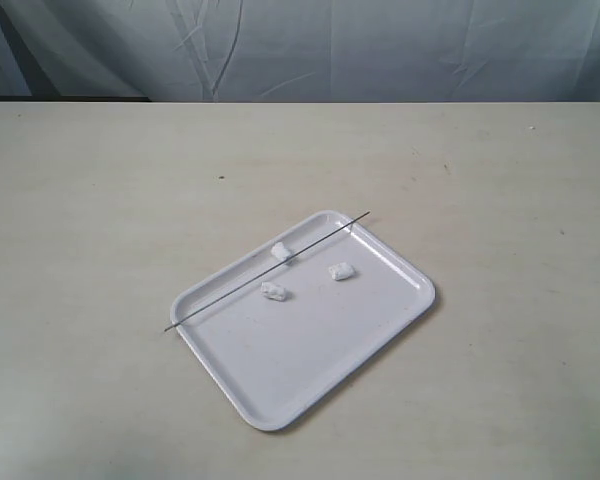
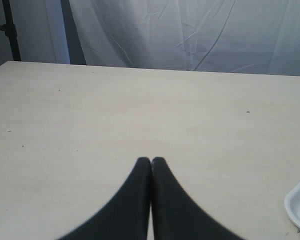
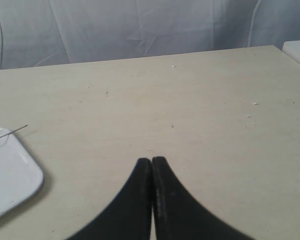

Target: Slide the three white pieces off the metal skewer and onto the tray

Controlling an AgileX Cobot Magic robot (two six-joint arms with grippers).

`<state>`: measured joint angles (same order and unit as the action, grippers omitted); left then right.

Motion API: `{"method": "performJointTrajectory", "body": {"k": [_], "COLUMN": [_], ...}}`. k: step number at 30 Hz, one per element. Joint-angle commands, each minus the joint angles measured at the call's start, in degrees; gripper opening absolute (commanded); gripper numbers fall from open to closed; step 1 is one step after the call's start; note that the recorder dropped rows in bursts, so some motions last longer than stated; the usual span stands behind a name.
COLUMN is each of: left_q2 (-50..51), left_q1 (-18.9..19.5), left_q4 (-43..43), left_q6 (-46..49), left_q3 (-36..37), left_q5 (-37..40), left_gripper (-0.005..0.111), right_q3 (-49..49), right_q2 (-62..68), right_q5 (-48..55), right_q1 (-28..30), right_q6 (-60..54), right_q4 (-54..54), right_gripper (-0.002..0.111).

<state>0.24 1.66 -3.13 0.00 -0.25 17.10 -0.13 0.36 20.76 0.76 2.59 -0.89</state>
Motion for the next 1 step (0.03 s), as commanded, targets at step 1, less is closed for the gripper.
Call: {"method": "performJointTrajectory", "body": {"k": [1], "left_q2": [-0.24], "left_q1": [-0.05], "left_q4": [-0.23], "left_q6": [0.0], "left_q3": [0.25], "left_q5": [-0.42], "left_gripper": [0.0], "right_q3": [0.13], "right_q2": [-0.36], "right_q5": [-0.09], "right_q1": [-0.19], "right_q6": [-0.01], "right_q4": [0.05], "right_gripper": [-0.001]}}
